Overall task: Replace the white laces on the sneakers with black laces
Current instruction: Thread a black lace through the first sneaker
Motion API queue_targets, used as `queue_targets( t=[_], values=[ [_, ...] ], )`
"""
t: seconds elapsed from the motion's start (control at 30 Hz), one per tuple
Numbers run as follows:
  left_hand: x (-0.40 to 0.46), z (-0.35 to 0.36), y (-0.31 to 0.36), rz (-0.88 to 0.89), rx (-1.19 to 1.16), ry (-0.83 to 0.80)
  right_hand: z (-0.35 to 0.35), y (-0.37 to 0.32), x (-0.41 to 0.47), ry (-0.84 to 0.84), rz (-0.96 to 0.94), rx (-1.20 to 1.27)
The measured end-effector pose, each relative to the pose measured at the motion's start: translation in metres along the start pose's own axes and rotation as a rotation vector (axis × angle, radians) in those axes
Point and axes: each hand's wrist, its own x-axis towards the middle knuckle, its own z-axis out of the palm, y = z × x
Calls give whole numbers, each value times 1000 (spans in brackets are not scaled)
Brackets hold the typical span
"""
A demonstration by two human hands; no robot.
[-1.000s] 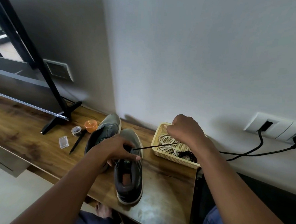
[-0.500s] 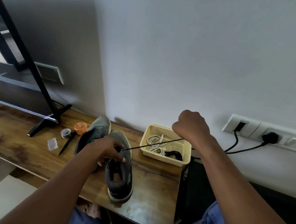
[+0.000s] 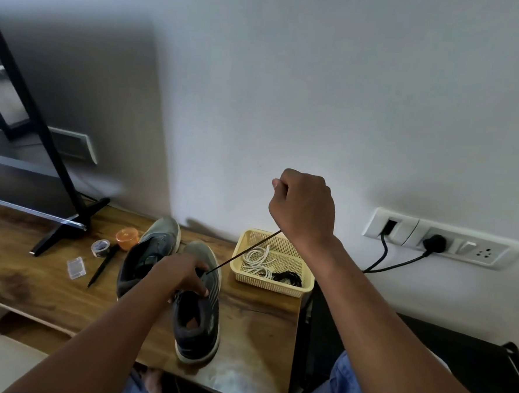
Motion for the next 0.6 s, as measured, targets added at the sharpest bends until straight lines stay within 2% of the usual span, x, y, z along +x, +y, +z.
queue_targets(
  t=[0.1,0.27,0.33,0.4,0.5,0.6],
  values=[
    [-1,4,2,29,133,73,2,3,-1,-35,-74,21],
    [-5,1,-3,47,38,43,17,4,-7,-179,-127,229],
    [-13,-6,-5,68,36,73,28,0,-10,-310,-73,361],
    [-25,-14,-4,144,-15,180,41,-3,-13,-485,-17,469],
    [-42,-26,3,373,-385,297,65,-9,-20,-615,-43,425],
    [-57,-31,8,537,-789,251,85,-14,-25,-679,-39,420]
  ],
)
